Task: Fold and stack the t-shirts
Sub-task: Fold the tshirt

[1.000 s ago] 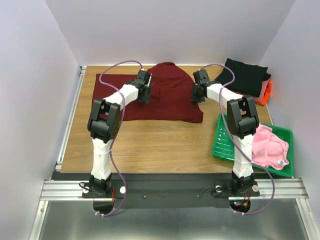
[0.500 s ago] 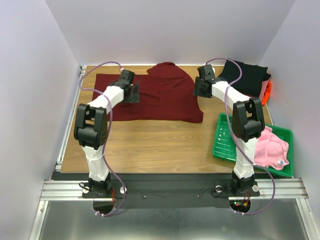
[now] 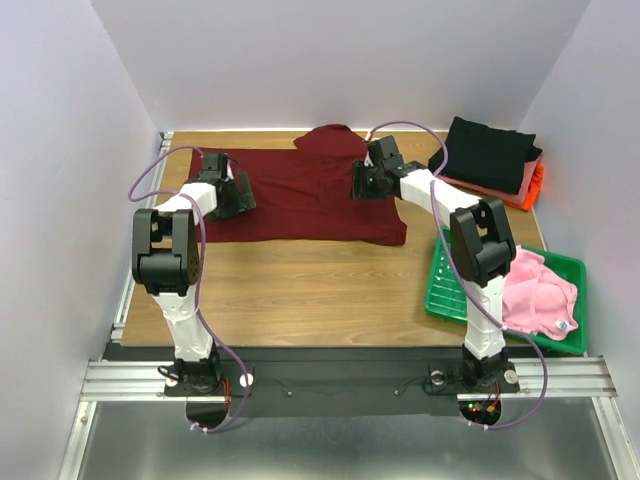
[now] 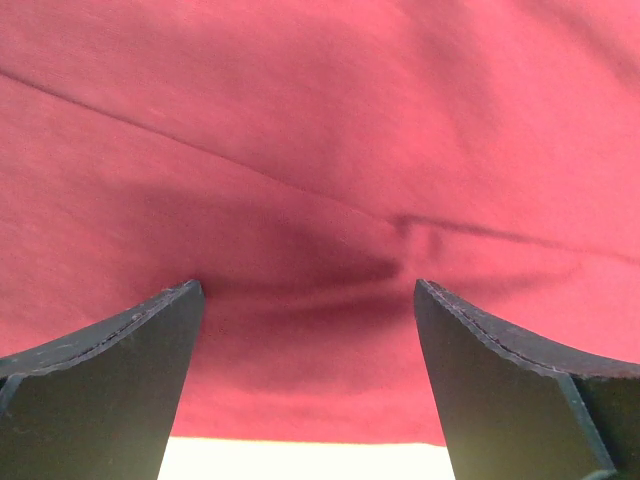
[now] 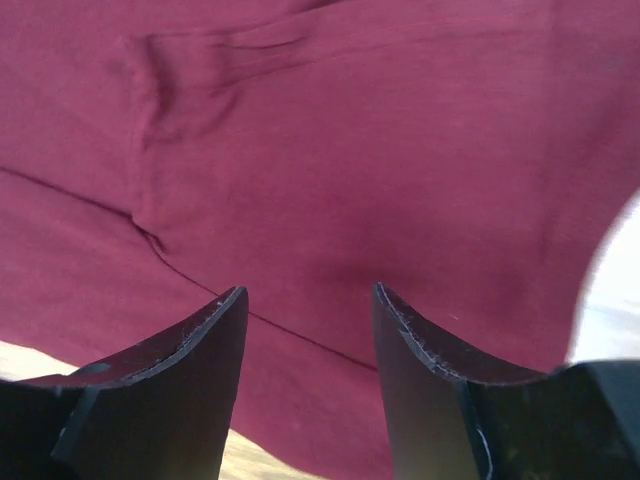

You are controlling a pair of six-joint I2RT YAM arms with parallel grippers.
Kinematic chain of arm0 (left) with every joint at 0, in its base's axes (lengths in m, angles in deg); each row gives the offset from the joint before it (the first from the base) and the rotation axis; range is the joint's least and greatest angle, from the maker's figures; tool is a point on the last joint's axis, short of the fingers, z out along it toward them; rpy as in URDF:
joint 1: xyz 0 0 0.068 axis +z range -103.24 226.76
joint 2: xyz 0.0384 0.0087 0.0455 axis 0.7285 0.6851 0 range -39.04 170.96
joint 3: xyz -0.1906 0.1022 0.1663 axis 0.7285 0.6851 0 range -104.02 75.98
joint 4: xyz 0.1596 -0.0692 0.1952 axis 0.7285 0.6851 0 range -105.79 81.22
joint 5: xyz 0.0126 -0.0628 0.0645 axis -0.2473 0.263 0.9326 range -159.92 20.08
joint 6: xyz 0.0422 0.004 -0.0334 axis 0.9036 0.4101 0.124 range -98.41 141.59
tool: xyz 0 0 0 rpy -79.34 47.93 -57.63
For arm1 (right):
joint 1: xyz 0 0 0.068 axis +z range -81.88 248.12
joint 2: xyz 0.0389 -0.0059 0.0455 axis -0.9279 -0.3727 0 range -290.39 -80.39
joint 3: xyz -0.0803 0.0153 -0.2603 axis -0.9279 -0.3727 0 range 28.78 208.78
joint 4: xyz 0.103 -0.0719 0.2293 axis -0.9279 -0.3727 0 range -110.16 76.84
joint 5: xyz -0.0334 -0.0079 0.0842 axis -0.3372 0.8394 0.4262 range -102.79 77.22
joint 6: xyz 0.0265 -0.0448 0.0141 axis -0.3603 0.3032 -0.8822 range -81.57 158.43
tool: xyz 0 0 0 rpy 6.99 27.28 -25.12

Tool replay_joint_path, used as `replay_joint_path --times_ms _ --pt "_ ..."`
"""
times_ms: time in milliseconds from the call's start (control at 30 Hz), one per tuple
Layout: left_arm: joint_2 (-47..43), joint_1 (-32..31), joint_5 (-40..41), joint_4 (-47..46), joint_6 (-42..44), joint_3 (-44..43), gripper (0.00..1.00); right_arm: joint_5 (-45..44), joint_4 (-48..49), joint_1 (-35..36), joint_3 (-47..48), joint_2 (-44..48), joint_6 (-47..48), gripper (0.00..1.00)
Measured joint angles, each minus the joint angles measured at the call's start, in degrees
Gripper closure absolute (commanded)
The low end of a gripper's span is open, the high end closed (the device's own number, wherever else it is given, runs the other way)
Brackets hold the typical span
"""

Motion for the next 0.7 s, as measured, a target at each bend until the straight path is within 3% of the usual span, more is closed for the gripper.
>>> replay_joint_path --times_ms 267,700 --pt "1.0 6.3 -4.0 -4.6 -1.3 1.1 0.01 3.3 3.4 -0.1 -3.8 -2.6 0.0 0.42" --pt "-1.9 8.4 -4.9 -9.4 -1.2 6.2 0.02 1.6 10.5 -0.1 -15.8 2.9 -1.0 0.42"
